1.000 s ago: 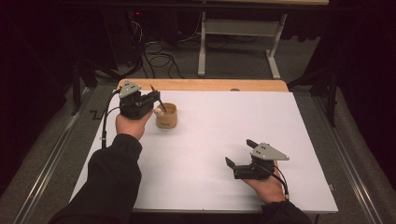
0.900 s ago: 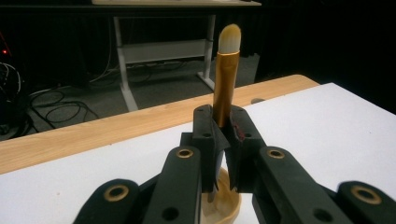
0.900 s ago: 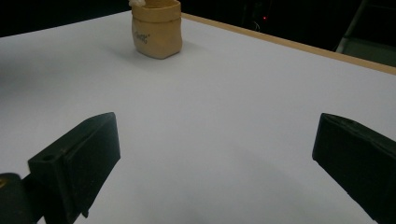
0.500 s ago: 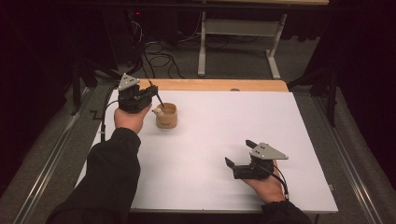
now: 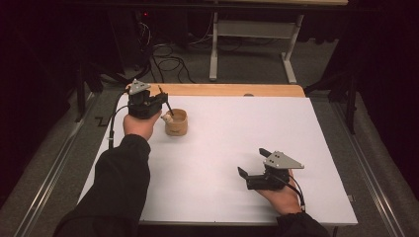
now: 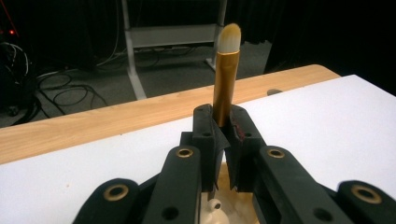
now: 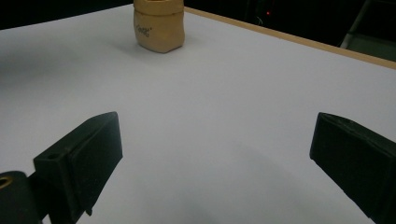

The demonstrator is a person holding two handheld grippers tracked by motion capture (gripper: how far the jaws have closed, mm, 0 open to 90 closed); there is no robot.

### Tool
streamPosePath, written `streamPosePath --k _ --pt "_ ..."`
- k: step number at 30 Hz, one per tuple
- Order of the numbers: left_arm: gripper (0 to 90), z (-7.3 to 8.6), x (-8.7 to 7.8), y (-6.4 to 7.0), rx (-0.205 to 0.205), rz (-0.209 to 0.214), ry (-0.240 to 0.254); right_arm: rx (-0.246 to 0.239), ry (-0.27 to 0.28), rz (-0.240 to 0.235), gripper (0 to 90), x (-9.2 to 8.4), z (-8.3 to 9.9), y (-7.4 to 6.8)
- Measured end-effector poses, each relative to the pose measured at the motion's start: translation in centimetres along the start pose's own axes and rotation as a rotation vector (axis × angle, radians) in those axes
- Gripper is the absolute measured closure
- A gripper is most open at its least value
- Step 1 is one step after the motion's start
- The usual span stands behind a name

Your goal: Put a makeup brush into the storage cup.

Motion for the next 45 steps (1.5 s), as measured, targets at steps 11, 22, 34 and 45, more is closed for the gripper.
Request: streamPosePath --k 11,22,34,45 --pt "83.1 1.2 0.3 -0.6 -0.015 -0.003 -0.028 -0.010 -0.005 -0.003 3.5 0.1 0.0 -0.2" --pt "80.8 2.3 0.6 -0.6 -0.017 -0.001 -0.050 -0.015 -0.010 -0.008 3.8 0.2 0.1 -0.2" --pt "20.0 2.0 -0.3 -0.6 0.026 -0.040 -0.028 -0.018 -0.015 -0.012 3.9 0.2 0.1 -0.3" --pt "6.2 2.6 -1.9 -0.6 0.011 -0.028 -0.034 -0.020 -0.012 -0.008 3.9 0.2 0.1 -0.3"
Point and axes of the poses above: each handheld gripper's, and its own axes: x roughly forward along the jaws, z roughly out of its underside, y roughly to its right, the point moved 1 cm from there along x, roughly forward along the jaws, and after that the axes turned 10 degrees about y, right-handed, at the moved point
